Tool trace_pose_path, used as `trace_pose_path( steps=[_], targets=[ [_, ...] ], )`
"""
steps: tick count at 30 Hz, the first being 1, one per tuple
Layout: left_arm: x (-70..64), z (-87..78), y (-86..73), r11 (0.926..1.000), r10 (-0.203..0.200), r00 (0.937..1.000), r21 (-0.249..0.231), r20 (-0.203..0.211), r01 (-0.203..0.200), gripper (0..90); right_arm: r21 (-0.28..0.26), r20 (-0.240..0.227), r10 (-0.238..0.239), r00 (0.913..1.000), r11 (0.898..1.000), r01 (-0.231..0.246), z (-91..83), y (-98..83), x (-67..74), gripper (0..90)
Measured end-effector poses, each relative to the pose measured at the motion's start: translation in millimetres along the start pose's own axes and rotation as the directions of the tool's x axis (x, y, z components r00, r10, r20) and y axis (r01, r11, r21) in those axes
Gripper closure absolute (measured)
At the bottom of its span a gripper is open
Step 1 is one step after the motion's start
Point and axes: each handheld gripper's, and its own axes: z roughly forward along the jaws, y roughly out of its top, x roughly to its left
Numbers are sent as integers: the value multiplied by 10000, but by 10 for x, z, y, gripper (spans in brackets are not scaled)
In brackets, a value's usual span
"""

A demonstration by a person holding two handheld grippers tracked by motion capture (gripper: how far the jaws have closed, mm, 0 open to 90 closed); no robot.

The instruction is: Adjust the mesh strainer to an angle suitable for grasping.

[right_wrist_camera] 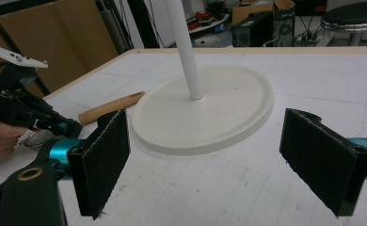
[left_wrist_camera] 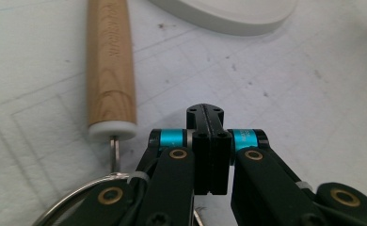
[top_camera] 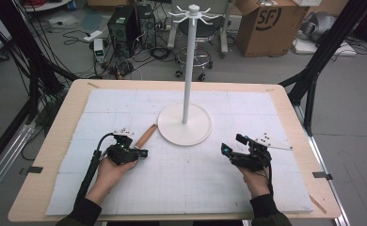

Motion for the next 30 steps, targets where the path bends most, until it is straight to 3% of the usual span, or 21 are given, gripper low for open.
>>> trace_pose_path(
  steps=[4,10,14,18,26,30],
  targets=[
    [38,-14,-10,10000,8,9999,56,-156,-7,900,5,15,4,10000,10000,-4,4,-1,-6,155],
    [111,-52,-32,9988,-434,9991,-211,28,435,900,14,3,37,10000,10000,-37,10,-3,-1,155],
    [127,-59,-33,9991,-392,9992,-142,-78,391,900,4,-2,38,10000,10000,-38,7,-2,-3,155],
    [192,-78,-54,9965,-779,9970,-294,-16,778,900,-17,-9,16,10000,10000,-16,3,0,-3,155],
    [273,-167,-84,9954,-921,9954,-270,-257,914,900,4,13,1,10000,10000,-1,9,-4,-3,155],
    [292,-197,-104,9946,-984,9950,-351,-188,977,900,35,-15,10,10000,10000,-10,19,-6,1,155]
  ],
)
